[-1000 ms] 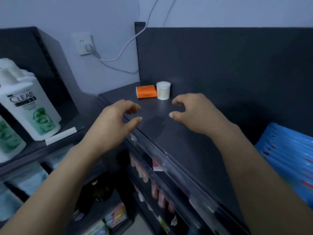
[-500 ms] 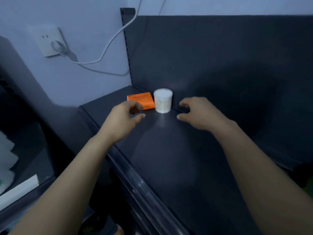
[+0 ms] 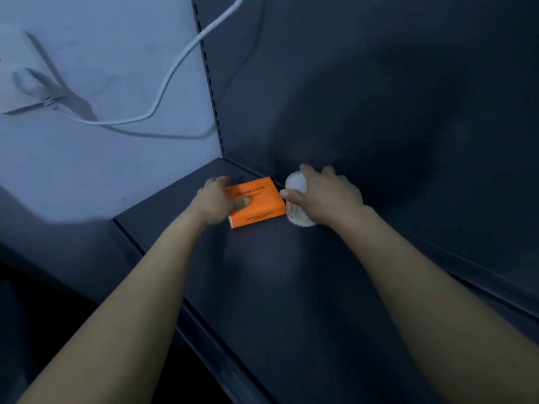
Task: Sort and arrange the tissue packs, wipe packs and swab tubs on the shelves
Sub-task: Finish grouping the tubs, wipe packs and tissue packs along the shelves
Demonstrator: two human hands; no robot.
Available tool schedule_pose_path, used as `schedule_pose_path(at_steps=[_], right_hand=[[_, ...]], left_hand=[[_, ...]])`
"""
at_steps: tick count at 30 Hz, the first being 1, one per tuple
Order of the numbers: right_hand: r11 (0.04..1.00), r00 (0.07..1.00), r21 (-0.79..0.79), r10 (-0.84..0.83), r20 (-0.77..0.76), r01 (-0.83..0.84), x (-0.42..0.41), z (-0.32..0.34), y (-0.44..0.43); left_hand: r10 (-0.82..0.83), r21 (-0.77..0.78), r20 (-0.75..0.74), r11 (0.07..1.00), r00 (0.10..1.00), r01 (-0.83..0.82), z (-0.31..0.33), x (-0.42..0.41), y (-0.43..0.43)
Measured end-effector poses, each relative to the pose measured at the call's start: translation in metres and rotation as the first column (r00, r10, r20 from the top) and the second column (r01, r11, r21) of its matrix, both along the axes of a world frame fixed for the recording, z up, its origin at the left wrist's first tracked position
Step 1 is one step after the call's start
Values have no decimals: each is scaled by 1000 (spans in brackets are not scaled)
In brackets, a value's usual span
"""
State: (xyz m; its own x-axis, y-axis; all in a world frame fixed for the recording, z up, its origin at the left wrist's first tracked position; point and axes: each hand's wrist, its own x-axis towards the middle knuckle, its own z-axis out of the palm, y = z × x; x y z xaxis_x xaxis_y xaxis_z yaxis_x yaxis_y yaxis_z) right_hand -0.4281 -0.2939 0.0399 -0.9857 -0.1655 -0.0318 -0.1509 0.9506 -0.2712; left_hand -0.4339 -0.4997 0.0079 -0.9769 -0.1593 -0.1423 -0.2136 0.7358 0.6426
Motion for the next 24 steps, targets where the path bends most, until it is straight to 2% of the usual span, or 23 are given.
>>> schedule_pose_path(at_steps=[3,5,8,12,14,16,20,22,24], right_hand=[[998,998,26,-65,-10,65,-11,-9,-12],[993,994,33,-110,-7,110,-17,-12,-17],[985,986,44,-167,-5,167,-22,-13,-19],[989,988,32,-145,48,143,-16,-8,-11],[991,989,-38,-123,88,126,-8,-2,0],[974,984,-183,-111,142,136,3,5,15],[824,932,-510,-56,359,246,33,24,53],[752,897,-591,0,443,292,50,34,74],[720,888,-634,55,457,282,67,42,94]], left_hand=[[-60,62,148,997,987,52,-10,-16,-8],[-74,91,182,994,980,59,-14,-23,-10],[-63,55,187,997,980,53,-16,-27,-8],[11,0,139,1000,990,-11,-12,-20,3],[36,12,106,999,994,-37,-8,-12,7],[33,68,77,997,997,-38,-4,-4,10],[41,190,-3,981,999,-39,10,28,22],[72,257,-55,965,996,-56,19,52,33],[95,295,-117,954,989,-57,30,80,46]])
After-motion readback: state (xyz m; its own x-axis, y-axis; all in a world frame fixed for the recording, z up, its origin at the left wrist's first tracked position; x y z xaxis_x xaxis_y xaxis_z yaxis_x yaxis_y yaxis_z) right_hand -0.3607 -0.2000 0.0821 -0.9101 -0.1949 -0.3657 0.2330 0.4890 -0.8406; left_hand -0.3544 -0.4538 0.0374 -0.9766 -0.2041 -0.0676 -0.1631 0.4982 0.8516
